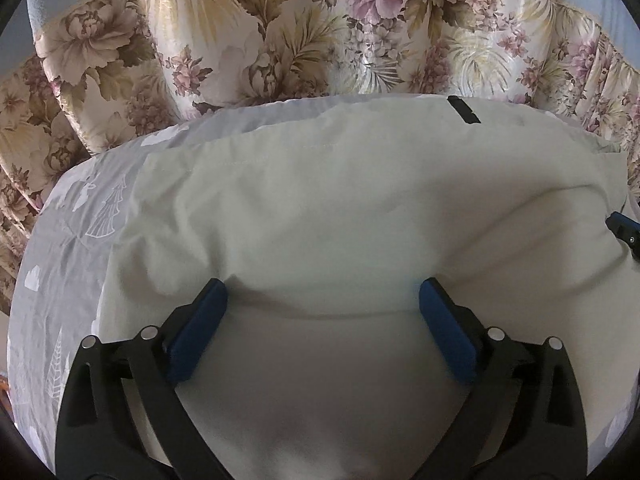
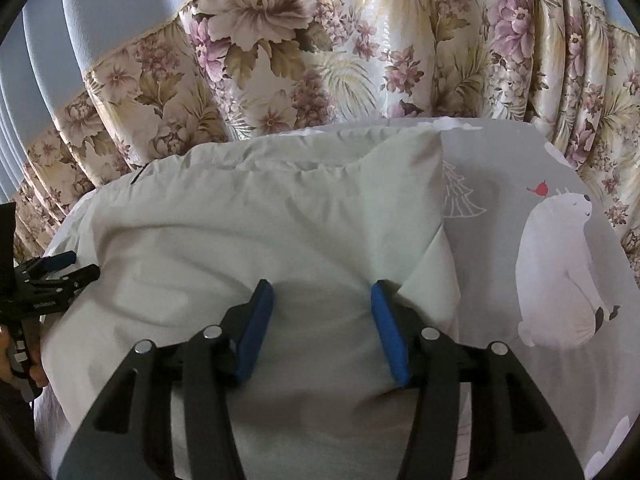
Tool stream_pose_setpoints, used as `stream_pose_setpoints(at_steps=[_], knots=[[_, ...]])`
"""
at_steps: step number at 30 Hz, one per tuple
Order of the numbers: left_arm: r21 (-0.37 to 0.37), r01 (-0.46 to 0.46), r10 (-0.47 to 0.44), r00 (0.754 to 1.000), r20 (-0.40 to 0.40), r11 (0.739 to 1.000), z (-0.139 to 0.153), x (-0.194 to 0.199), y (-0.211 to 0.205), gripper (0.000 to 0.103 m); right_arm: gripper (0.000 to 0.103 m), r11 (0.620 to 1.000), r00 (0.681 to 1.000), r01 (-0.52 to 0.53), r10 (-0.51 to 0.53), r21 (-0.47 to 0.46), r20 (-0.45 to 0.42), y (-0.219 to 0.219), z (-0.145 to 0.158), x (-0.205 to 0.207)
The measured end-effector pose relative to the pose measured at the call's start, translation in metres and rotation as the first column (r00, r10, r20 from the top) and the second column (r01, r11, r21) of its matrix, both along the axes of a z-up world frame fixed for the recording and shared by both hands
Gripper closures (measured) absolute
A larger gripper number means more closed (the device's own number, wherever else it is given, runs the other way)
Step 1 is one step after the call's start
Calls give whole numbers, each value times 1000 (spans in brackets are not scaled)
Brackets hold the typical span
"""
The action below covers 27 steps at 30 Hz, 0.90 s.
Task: Fold large clothes
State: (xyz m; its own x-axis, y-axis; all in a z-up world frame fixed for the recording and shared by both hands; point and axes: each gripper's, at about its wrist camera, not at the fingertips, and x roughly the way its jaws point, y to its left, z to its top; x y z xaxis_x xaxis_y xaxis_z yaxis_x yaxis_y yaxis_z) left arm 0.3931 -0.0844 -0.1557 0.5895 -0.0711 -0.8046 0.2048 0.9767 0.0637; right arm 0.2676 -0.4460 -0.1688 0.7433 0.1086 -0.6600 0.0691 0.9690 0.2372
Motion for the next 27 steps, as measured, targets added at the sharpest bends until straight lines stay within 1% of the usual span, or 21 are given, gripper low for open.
stream_pose_setpoints(at_steps=[3,5,9,13,14,16,17,18,19,20,21,23,25,26,27], knots=[[-10,-1,1,1000,10,1000,1,-2,0,6,50,1000,1000,9,-9,1,-1,0,1,0],[-2,-5,5,1000,16,1000,1,-4,0,4,49,1000,1000,20,-20,0,-10,1,2,0],[-1,-27,27,1000,4,1000,6,-7,-3,3,46,997,999,50,-51,-56,-12,8,6,-2],[28,-41,41,999,-1,999,12,-13,-9,3,44,995,998,68,-68,-70,-2,11,12,-4],[25,-38,38,999,-1,999,14,-15,-11,3,44,996,998,58,-58,-68,15,14,17,-7],[-29,-11,10,1000,-11,1000,23,-22,-16,3,43,999,998,-3,6,-46,56,25,29,-12],[-48,-5,5,1000,-12,999,26,-25,-17,3,43,999,997,-29,32,-44,66,31,34,-13],[-85,4,-5,1000,-13,996,31,-29,-20,3,43,998,996,-54,57,-45,70,38,38,-13],[-110,13,-15,1000,-15,994,34,-33,-23,3,40,995,994,-83,86,-46,70,45,41,-13],[-141,34,-37,999,-20,989,37,-37,-27,3,35,991,990,-120,123,-50,63,54,42,-12],[-150,49,-54,998,-27,987,37,-40,-32,3,34,987,988,-145,149,-62,50,61,42,-11],[-129,83,-89,995,-45,988,32,-45,-44,3,34,982,987,-163,164,-100,-2,73,36,-6],[-93,86,-91,994,-55,992,25,-46,-52,3,34,977,986,-165,161,-138,-38,79,26,-1],[-80,86,-91,994,-63,993,21,-46,-53,3,33,973,986,-167,162,-157,-44,82,22,-1],[-82,89,-95,992,-82,993,16,-43,-53,3,33,968,985,-170,164,-183,-48,85,19,-1]])
